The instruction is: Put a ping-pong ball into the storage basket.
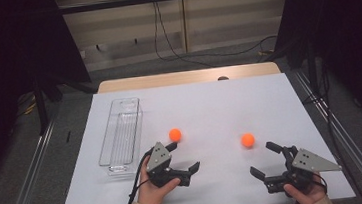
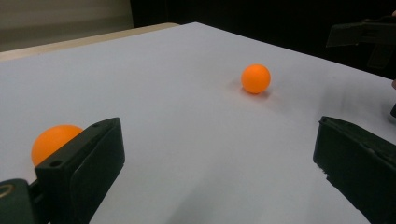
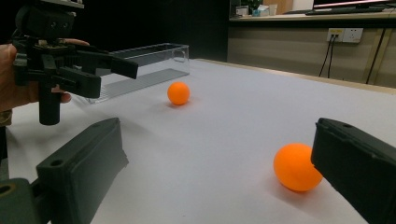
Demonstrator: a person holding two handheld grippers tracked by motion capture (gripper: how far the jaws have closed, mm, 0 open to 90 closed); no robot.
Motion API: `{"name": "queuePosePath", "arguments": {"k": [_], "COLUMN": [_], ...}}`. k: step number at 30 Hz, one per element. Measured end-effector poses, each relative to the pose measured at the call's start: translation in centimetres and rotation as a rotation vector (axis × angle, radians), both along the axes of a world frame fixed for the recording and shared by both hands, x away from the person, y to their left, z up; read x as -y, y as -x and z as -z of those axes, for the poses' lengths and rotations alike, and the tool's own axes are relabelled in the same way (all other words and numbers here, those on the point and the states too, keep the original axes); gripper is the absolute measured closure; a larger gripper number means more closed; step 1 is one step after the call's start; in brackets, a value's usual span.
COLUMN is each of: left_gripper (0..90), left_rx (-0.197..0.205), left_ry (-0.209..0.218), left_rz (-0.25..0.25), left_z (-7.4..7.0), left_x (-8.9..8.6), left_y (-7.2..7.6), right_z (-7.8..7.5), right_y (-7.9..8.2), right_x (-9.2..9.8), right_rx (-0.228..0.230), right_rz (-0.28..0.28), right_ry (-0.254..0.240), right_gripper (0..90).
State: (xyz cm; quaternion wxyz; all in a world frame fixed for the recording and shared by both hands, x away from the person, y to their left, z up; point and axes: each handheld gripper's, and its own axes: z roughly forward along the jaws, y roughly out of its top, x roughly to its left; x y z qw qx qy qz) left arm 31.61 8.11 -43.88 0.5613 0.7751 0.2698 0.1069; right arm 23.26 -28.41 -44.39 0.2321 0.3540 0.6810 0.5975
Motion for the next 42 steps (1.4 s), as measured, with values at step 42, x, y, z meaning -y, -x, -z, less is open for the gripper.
{"name": "queuePosePath", "arguments": {"k": [42], "left_gripper": [2.4], "left_rx": [-0.023], "left_ry": [-0.034], "left_rz": [0.028], "left_z": [0.3], "left_x": [2.8], "left_y": [-1.0], "right_z": [0.0], "right_y": [0.0], "right_x": [0.0], "right_rx": [0.002], "right_rz": [-0.003], "right_ry": [0.005], "right_gripper": [2.2]}}
